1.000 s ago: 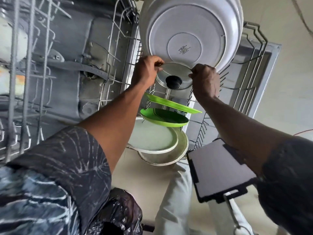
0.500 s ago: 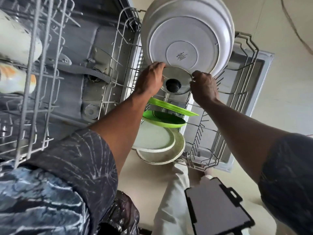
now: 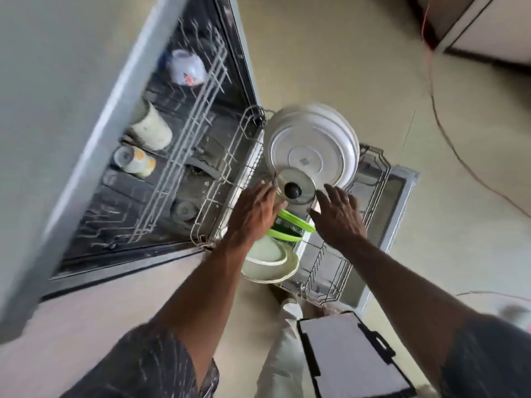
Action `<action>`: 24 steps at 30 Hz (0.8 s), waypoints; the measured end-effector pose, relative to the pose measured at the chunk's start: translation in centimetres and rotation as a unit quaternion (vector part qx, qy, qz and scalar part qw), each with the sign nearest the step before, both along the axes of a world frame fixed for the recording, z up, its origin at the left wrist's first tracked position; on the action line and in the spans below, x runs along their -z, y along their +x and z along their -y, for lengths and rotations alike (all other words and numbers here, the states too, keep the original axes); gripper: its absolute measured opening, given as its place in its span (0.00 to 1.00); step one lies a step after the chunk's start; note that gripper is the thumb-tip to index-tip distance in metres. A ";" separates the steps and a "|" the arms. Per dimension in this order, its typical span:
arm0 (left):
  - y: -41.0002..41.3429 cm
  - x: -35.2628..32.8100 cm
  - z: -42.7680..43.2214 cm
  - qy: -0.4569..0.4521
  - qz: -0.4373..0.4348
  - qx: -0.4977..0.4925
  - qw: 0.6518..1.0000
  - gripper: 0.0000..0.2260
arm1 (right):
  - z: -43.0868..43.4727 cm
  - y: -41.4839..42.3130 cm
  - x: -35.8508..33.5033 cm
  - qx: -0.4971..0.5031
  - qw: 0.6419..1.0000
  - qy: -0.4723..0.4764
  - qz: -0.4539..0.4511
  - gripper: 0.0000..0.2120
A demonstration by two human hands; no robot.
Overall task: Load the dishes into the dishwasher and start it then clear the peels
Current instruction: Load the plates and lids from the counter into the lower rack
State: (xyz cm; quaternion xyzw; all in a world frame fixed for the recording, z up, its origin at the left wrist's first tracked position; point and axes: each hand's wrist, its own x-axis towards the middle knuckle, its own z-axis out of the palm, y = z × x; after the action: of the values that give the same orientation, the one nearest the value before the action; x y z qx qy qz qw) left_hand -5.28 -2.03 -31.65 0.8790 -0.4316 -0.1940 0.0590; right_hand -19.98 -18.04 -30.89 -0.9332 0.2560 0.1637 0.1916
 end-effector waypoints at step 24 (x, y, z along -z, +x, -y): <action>-28.1 -36.8 -40.6 -0.029 0.192 -0.583 0.789 0.32 | -36.5 -1.7 -35.1 -0.432 0.880 0.019 0.199 0.31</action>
State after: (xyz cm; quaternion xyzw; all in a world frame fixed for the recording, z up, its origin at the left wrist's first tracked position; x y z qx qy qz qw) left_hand -33.35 38.53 5.19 0.9807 0.1544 0.0625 0.1026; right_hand -21.73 18.41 4.26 -0.9602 -0.2191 0.0461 0.1669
